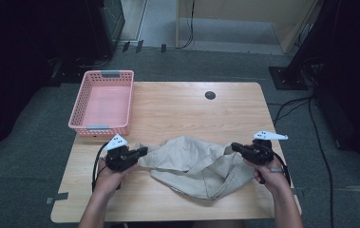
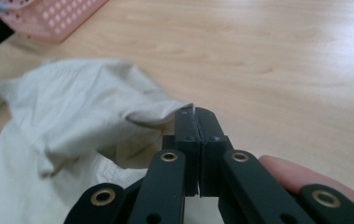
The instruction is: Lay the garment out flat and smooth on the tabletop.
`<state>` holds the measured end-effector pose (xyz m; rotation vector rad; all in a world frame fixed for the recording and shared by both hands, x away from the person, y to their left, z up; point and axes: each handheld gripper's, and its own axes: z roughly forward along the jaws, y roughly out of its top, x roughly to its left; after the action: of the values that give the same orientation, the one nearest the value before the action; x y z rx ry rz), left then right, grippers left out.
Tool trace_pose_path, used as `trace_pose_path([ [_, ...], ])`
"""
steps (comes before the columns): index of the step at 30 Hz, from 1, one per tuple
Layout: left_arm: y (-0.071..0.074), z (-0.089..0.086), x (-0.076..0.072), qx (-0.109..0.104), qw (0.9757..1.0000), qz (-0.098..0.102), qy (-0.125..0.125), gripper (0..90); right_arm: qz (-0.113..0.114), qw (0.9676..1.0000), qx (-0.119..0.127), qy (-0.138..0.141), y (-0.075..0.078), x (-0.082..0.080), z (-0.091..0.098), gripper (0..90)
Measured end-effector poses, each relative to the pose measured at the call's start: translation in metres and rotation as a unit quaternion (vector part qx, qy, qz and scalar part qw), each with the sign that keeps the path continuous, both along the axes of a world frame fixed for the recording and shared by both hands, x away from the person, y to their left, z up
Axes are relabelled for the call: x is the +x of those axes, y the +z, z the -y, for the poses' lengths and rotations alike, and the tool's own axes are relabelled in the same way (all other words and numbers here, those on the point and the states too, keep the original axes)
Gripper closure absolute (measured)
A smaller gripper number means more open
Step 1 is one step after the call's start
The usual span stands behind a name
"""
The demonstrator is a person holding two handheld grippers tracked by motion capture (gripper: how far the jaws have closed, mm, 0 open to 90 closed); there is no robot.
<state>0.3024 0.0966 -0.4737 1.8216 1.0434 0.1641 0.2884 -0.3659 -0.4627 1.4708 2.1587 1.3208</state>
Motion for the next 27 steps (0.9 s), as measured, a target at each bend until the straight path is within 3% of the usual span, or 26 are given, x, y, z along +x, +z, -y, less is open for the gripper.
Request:
trace_pose_path([
  [3, -0.003, -0.001, 0.011, 0.014, 0.9994, -0.009, 0.029, 90.0, -0.011, 0.9998, 0.007, -0.018, 0.000, 0.019, 0.005, 90.0],
  [5, -0.003, 0.002, 0.009, 0.026, 0.9993, 0.005, 0.026, 90.0, -0.023, 0.9992, 0.006, -0.031, -0.003, 0.030, 0.007, 90.0],
  [7, -0.003, 0.010, 0.000, 0.022, 0.9992, 0.033, -0.008, 74.0, -0.031, 0.9989, -0.004, -0.035, -0.008, 0.036, 0.005, 90.0],
  [11, -0.005, 0.029, -0.021, 0.040, 0.9939, 0.083, -0.061, 45.0, -0.035, 0.9987, -0.006, -0.036, -0.017, 0.036, -0.001, 90.0],
  [15, -0.008, 0.039, -0.040, 0.062, 0.9879, 0.103, -0.098, 33.5, -0.026, 0.9990, -0.003, -0.035, -0.018, 0.032, -0.003, 90.0],
  [17, -0.012, 0.045, -0.049, 0.085, 0.9848, 0.108, -0.106, 31.1, -0.022, 0.9992, -0.005, -0.034, -0.016, 0.030, -0.003, 90.0],
  [21, -0.026, 0.061, -0.055, 0.151, 0.9771, 0.111, -0.100, 29.9, -0.022, 0.9992, -0.005, -0.032, -0.016, 0.030, -0.003, 90.0],
  [23, -0.034, 0.069, -0.052, 0.189, 0.9736, 0.104, -0.075, 29.6, -0.023, 0.9992, -0.007, -0.031, -0.017, 0.030, -0.005, 90.0],
  [25, -0.040, 0.075, -0.048, 0.226, 0.9677, 0.103, -0.040, 29.4, -0.024, 0.9993, -0.008, -0.029, -0.019, 0.030, -0.006, 89.9],
  [26, -0.042, 0.076, -0.045, 0.235, 0.9665, 0.100, -0.024, 30.4, -0.026, 0.9992, -0.010, -0.028, -0.020, 0.029, -0.007, 89.9],
  [27, -0.042, 0.077, -0.043, 0.229, 0.9688, 0.094, -0.017, 34.3, -0.026, 0.9992, -0.011, -0.029, -0.021, 0.029, -0.007, 89.8],
])
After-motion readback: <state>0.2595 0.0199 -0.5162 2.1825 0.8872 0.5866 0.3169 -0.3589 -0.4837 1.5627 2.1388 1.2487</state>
